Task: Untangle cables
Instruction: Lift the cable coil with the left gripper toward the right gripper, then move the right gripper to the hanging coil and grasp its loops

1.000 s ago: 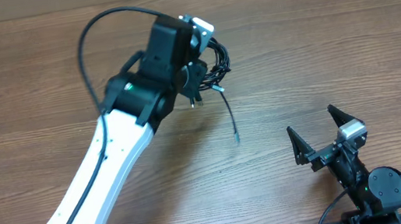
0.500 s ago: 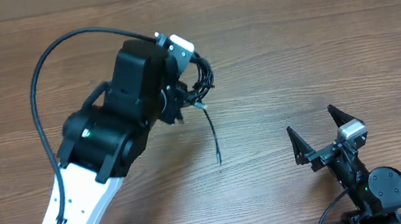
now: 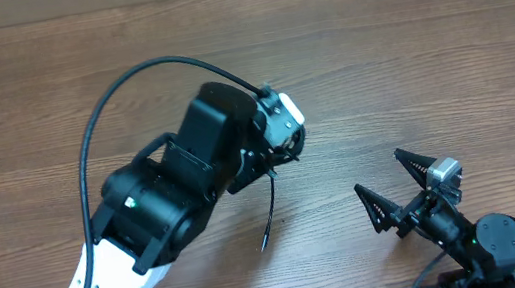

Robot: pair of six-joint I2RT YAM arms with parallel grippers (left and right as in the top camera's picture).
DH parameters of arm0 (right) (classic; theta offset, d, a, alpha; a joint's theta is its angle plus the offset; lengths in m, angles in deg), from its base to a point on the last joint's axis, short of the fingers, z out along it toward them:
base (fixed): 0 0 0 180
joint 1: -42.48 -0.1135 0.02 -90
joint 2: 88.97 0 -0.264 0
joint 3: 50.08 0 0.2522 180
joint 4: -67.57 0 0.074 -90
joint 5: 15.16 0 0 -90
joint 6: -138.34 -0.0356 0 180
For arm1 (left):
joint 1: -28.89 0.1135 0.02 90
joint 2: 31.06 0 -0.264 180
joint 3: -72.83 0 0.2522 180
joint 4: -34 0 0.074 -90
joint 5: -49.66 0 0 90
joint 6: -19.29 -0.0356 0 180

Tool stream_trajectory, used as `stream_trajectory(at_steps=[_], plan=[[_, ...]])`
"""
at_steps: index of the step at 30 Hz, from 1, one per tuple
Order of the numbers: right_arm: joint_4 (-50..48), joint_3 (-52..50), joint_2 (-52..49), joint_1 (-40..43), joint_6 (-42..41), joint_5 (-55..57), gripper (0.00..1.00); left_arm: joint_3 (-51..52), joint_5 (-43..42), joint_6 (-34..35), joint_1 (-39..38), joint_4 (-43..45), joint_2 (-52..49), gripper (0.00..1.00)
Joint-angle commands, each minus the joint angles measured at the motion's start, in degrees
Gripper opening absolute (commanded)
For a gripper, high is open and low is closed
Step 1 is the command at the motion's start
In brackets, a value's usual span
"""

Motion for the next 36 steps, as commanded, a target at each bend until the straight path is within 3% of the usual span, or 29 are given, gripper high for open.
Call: stream_trajectory(at_steps=[1, 6, 10, 17, 21, 27, 36], plan=[[5.33, 7.5, 0.55, 0.11, 1.55, -2.99, 1.0, -1.4, 0.98, -2.73, -1.57, 0.48, 1.16, 0.04], [17.31, 16.72, -0.63, 0.11, 8.85, -3.74, 1.0, -1.4, 0.72, -1.97, -1.7, 0.57, 1.16, 0.04], [23.47, 22.56, -3.52, 0.09, 12.87, -5.25, 1.0, -1.4, -0.07, 2.64, -1.7, 1.9, 1.16, 0.04], [31.39, 31.91, -15.23, 0.09, 14.51, -6.47, 1.0, -1.4, -12.68, 6.14, -1.7, 3.26, 1.01, 0.04], [35.06, 36.3, -22.29, 0.09, 14.49, -7.37, 1.0, -1.4, -14.64, 6.14, -1.68, 3.43, 1.01, 0.04], [32.54, 40.15, -30.36, 0.09, 11.96, -19.12, 1.0, -1.4, -15.06, 9.2, -1.68, 3.65, 0.87, 0.04], [26.64, 40.13, -31.54, 0.09, 9.46, -29.59, 1.0, -1.38, -25.33, 6.32, -1.64, 5.09, 0.28, 0.04]])
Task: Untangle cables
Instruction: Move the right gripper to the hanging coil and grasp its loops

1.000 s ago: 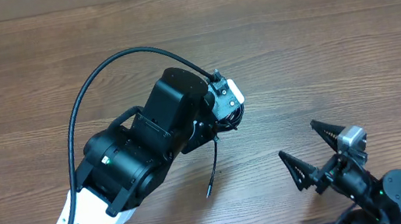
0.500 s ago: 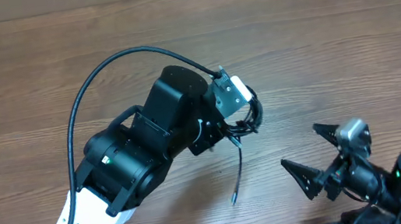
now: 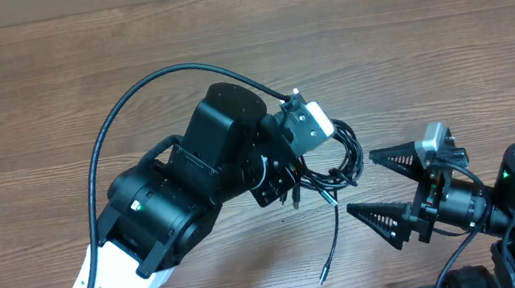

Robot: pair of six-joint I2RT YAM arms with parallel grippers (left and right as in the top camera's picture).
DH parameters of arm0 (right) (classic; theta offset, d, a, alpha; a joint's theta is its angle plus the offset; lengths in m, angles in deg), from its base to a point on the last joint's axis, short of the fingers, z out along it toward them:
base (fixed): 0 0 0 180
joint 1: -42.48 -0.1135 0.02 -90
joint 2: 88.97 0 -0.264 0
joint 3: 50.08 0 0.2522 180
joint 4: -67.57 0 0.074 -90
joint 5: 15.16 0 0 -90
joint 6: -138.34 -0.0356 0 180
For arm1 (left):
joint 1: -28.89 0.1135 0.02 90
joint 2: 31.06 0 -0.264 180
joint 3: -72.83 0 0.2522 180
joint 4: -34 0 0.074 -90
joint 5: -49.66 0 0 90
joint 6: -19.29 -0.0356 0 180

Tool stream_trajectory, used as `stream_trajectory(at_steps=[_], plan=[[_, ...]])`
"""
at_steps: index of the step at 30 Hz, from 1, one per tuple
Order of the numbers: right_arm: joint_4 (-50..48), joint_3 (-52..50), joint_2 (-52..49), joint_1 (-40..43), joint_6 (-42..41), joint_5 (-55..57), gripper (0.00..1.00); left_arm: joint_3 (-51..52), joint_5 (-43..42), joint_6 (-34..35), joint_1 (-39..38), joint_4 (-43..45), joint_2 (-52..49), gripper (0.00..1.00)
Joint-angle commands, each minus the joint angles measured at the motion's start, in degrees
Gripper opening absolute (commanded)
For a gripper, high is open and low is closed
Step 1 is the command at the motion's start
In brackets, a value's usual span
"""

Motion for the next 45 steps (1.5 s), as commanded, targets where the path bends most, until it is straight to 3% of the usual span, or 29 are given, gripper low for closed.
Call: stream_trajectory(at_steps=[1, 5, 13, 21, 26, 28, 32, 37, 39, 40, 41, 42, 43, 45], plan=[[-0.26, 1.84, 0.24, 0.11, -0.87, -4.0, 1.0, -1.38, -4.22, -0.9, -0.11, 0.79, 0.31, 0.04], [-0.72, 1.84, 0.24, 0.11, -0.92, -4.0, 0.95, -1.38, -5.07, -2.8, -0.11, 0.68, 0.28, 0.04], [-6.05, 1.84, 0.24, 0.11, -10.45, -3.98, 0.78, -1.38, -11.54, -17.68, -0.11, -2.05, 0.26, 0.04], [-6.47, 1.84, 0.24, 0.09, -11.41, -4.07, 0.57, -1.38, -13.31, -18.29, -0.11, 0.11, 0.22, 0.04], [-6.45, 1.84, 0.24, 0.09, -11.34, -5.92, 0.56, -1.38, -15.98, -18.29, -0.13, 2.99, -0.61, 0.04], [-6.45, 1.84, 0.24, 0.09, -11.34, -5.95, 0.45, -1.38, -16.41, -18.29, -0.13, 4.11, -1.38, 0.04], [-6.47, 1.84, 0.24, 0.11, -11.34, -5.88, 0.07, -1.38, -16.48, -18.32, -0.13, 5.25, -3.28, 0.04], [-6.49, 1.84, 0.24, 0.11, -11.34, -5.07, 0.04, -1.38, -16.46, -18.27, -0.11, 5.33, -4.72, 0.04], [-6.4, 1.84, 0.24, 0.11, -11.41, -3.15, 0.04, -1.38, -16.44, -17.33, -0.11, 5.35, -4.83, 0.2], [-6.29, 1.84, 0.24, 0.11, -11.43, -2.25, 0.04, -1.38, -16.46, -16.61, -0.11, 5.35, -4.83, 0.35], [-6.14, 1.84, 0.24, 0.11, -11.96, -1.03, 0.04, -1.38, -16.35, -15.56, -0.11, 5.35, -4.83, 0.57], [-5.81, 1.84, 0.24, 0.11, -13.46, 1.14, 0.04, -1.38, -16.02, -14.29, -0.11, 5.33, -4.83, 0.89], [-5.46, 1.84, 0.24, 0.11, -14.8, 3.21, 0.04, -1.38, -15.72, -13.07, -0.11, 5.29, -4.83, 1.0], [-4.17, 1.84, 0.24, 0.11, -19.45, 10.38, 0.04, -1.38, -15.41, -9.33, -0.11, 5.2, -4.83, 1.0]])
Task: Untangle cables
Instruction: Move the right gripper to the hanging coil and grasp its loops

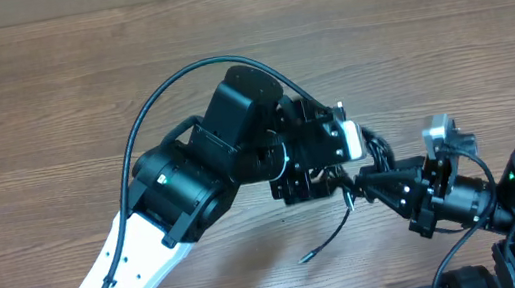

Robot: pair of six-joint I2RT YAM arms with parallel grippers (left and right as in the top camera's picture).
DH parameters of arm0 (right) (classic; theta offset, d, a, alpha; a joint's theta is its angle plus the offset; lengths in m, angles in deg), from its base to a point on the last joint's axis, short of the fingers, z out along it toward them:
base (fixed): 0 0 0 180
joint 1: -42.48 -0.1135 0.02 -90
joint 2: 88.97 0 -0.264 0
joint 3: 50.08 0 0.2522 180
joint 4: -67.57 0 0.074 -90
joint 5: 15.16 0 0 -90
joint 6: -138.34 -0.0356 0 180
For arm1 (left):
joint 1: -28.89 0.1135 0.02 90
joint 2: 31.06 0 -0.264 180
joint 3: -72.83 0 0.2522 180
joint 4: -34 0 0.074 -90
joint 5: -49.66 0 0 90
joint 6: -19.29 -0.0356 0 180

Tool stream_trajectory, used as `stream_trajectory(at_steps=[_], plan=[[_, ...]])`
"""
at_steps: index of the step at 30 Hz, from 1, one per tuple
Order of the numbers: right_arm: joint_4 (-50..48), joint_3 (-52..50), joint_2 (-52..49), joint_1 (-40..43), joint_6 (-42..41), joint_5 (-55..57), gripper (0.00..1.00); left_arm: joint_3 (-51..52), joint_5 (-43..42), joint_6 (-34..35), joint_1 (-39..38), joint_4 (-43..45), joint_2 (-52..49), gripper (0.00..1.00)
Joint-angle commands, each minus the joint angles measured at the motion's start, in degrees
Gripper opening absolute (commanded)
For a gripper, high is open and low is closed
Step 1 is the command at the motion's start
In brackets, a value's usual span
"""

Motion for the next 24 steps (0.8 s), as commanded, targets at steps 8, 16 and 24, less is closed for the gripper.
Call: stream_trajectory(at_steps=[8, 16, 24], plan=[[3.13, 1.57, 0.24, 0.07, -22.93, 25.49, 0.04, -1.29, -0.7, 25.51, -0.13, -0.33, -0.57, 1.0], [0.0, 1.57, 0.24, 0.07, -27.96, 30.29, 0.04, -1.29, -1.66, 59.39, -0.13, 0.26, -4.7, 1.0], [0.11, 1.57, 0.24, 0.07, -27.93, 32.48, 0.04, -1.29, -12.41, 69.61, -0.17, 3.15, -8.44, 0.73]])
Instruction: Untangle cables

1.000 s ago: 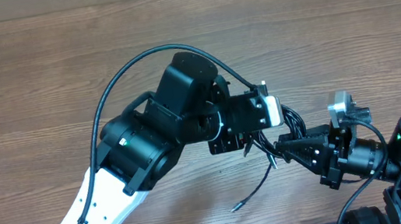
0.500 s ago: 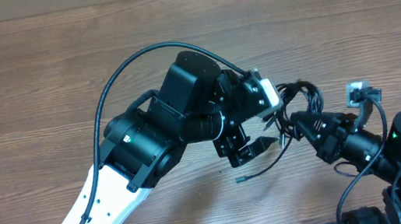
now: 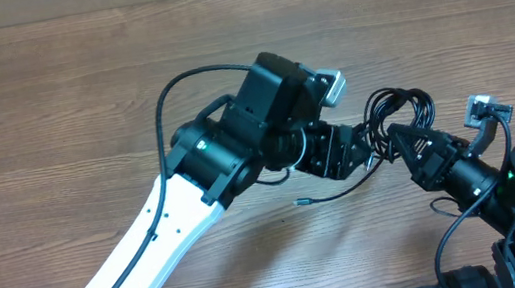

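A tangle of black cables (image 3: 402,106) hangs in loops between my two grippers, above the wooden table (image 3: 50,102). The left gripper (image 3: 359,148) reaches in from the left and is shut on the left side of the bundle. From the lower right, the right gripper (image 3: 393,132) comes in with its dark fingers (image 3: 424,149) together on the strands just right of the left one. One loose cable end (image 3: 299,201) trails down and left under the left wrist. The exact pinch points are hidden by the fingers.
The left arm's own black supply cable (image 3: 166,101) arcs up over its white forearm (image 3: 133,262). The right arm's base fills the lower right corner. A pale strip edges the table's far side.
Both grippers have shifted right and up with the bundle. The cable loops now stand out above the right gripper. The loose end lies flatter and further left.
At first the left gripper held the cables left of centre while the right gripper stood open at the lower right. Then the left had brought the bundle rightward toward the open right gripper. Then the right fingers were on the bundle, and now both hold it further right.
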Robot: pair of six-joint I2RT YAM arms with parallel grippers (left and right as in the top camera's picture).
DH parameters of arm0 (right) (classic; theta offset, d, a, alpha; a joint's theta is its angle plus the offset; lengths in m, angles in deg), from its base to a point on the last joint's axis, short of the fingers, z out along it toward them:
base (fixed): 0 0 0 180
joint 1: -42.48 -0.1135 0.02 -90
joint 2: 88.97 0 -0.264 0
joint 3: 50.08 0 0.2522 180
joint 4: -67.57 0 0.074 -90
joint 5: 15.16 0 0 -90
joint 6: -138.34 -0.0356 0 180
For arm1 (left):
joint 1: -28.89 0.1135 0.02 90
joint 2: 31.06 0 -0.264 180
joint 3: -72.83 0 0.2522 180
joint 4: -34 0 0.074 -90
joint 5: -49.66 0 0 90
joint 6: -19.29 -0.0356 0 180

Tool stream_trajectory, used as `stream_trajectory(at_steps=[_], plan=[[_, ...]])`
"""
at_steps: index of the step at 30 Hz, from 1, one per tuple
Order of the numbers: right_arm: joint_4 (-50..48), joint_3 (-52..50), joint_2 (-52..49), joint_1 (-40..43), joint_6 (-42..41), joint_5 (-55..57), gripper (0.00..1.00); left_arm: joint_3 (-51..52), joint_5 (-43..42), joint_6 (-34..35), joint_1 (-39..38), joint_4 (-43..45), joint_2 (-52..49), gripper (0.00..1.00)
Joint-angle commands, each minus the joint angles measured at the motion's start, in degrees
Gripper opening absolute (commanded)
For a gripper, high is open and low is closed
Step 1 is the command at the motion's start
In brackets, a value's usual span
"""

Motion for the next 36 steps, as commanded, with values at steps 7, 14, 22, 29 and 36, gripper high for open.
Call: stream_trajectory(at_steps=[7, 14, 22, 29, 36], plan=[[-0.61, 1.57, 0.35, 0.09, -0.9, 3.06, 0.04, -1.18, -5.55, 8.61, -1.27, 1.27, -0.85, 0.84], [-0.61, 1.57, 0.35, 0.09, -7.15, 2.99, 0.04, -1.18, -0.22, 8.61, -4.44, 1.66, -0.85, 0.87], [-2.27, 1.57, 0.35, 0.09, -11.32, -2.93, 0.04, -1.18, 6.84, 8.81, -5.09, 1.62, -0.85, 0.83], [-3.37, 1.57, 0.35, 0.07, -11.1, -5.2, 0.04, -1.18, 12.87, 9.49, -5.09, 1.62, -0.85, 0.71], [-2.58, 1.57, 0.35, 0.07, -11.1, -5.64, 0.04, -1.18, 15.65, 11.82, -5.09, 1.33, -1.16, 0.66]])
